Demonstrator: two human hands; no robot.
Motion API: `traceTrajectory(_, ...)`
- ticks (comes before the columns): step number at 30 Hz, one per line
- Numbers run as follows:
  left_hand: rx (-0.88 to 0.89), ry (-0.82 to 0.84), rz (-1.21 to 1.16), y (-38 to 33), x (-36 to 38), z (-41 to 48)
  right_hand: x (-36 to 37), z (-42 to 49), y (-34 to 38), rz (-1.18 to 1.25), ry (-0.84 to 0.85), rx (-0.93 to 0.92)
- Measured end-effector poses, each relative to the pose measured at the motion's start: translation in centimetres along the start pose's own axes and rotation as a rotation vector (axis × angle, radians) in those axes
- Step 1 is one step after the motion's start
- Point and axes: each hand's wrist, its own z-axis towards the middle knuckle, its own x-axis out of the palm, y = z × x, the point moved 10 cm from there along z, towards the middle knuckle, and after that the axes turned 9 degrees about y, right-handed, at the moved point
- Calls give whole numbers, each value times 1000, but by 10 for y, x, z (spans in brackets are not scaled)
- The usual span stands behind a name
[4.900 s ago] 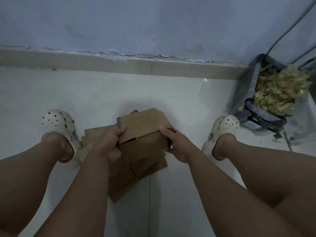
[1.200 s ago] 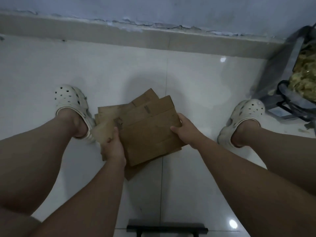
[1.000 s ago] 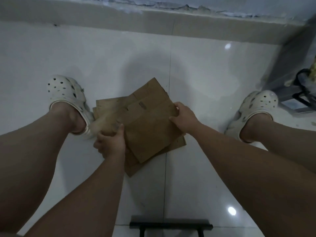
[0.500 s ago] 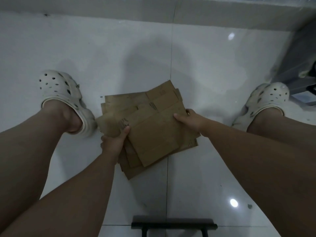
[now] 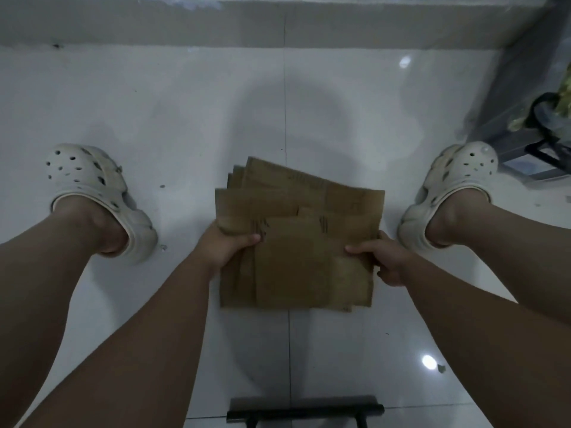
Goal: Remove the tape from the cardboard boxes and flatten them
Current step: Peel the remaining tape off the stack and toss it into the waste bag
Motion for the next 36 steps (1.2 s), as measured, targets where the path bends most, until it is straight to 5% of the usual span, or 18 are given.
traceTrajectory(4, 252, -139, 258, -84, -23, 8, -5, -14, 59, 145, -59, -352)
traceTrajectory(9, 519, -194, 253, -148, -26, -10, -6, -45, 145, -51, -73, -653)
traceTrajectory(22, 613, -90, 390, -117, -7, -11, -18, -45, 152, -440, -105, -690)
traceTrajectory(27, 477, -257, 329, -105, -17, -14, -34, -58, 149, -451, -351, -715)
traceTrajectory(36, 655, -233, 201, -178, 9, -98, -32, -163, 181, -452, -343, -823)
